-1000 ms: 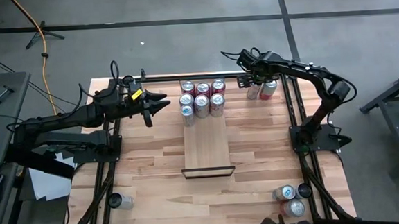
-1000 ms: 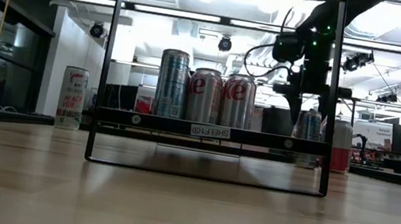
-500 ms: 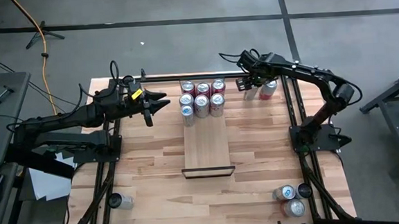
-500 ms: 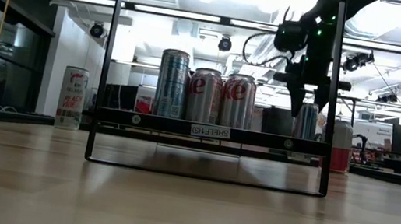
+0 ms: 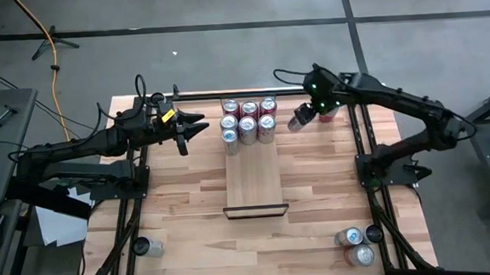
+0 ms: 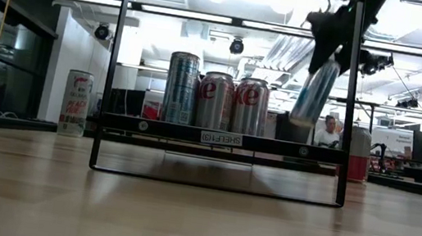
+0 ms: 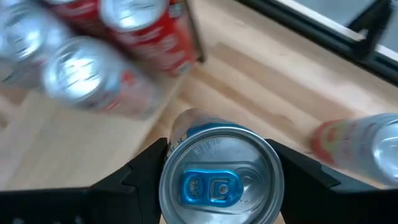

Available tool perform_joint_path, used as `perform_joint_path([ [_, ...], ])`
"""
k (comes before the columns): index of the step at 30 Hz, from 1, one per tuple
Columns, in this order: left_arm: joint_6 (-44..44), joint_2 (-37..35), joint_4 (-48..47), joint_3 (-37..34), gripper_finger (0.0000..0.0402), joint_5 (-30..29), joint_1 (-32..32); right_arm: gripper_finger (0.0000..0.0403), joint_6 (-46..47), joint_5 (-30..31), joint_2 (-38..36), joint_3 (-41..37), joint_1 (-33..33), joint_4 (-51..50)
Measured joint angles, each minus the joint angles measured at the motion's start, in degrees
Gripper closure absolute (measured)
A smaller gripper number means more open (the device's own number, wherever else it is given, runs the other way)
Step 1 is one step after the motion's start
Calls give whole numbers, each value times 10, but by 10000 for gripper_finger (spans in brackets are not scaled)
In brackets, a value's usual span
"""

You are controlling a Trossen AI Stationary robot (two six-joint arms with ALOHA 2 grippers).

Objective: Place canned beverage on shelf
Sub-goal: Put the top blue soda can on the shelf aligned with the other blue soda can

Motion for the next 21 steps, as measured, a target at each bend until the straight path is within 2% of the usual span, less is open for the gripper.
perform_joint_path([
  [6, 13, 0, 0, 0, 294, -12, 0, 183, 27, -2, -11, 4, 57, -12],
  [11, 14, 0, 0, 0, 294, -14, 0, 183, 22, 1, 6, 55, 89, -20],
  [15, 14, 0, 0, 0, 294, -14, 0, 183, -7, 6, 29, 154, 113, -36],
  [21, 14, 0, 0, 0, 294, -14, 0, 183, -62, 25, 120, 357, 169, -146],
])
